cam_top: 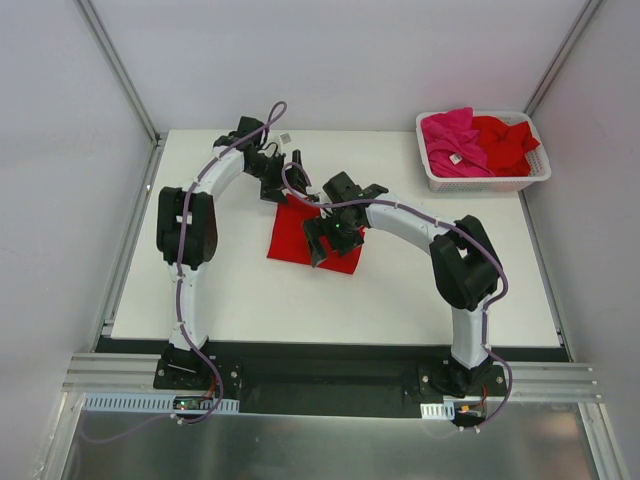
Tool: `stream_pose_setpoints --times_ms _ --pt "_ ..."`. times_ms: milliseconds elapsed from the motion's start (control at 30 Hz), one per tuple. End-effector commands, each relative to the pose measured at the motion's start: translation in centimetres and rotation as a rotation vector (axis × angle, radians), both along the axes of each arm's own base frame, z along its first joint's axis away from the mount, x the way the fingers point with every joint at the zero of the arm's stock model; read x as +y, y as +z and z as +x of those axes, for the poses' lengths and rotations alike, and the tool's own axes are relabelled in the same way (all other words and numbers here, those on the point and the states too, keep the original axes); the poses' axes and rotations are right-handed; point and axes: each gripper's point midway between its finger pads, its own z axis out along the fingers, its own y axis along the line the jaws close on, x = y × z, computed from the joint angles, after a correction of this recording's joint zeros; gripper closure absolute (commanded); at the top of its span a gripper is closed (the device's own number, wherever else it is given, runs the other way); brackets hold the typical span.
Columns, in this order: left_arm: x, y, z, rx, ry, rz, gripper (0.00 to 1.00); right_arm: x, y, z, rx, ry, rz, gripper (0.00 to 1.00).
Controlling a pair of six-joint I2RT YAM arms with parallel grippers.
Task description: Fold and stack the t-shirts
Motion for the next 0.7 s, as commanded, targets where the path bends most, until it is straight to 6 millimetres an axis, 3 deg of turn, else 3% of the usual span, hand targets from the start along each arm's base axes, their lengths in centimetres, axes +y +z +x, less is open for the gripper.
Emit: stream_pose_setpoints --times_ms 0,267,400,667 --pt "-0.8 0.5 0.4 -0.014 -0.013 -0.01 0.01 -0.3 0.5 -0.6 0.001 0.019 -0.006 0.04" --pt "-0.7 -1.5 1.0 0.002 -0.021 0.006 0.01 -0.5 0.4 -0.8 0.009 0.027 -0.019 0.04" --pt "-0.7 -1.3 1.7 -0.012 -0.008 0.016 0.01 -0.8 0.1 -1.2 0.022 0.029 -0.029 0.04" --pt "0.9 -2.4 2.1 -0.025 0.027 0.092 0.01 -0.9 -0.4 -1.4 0.04 0.03 -0.039 0.04"
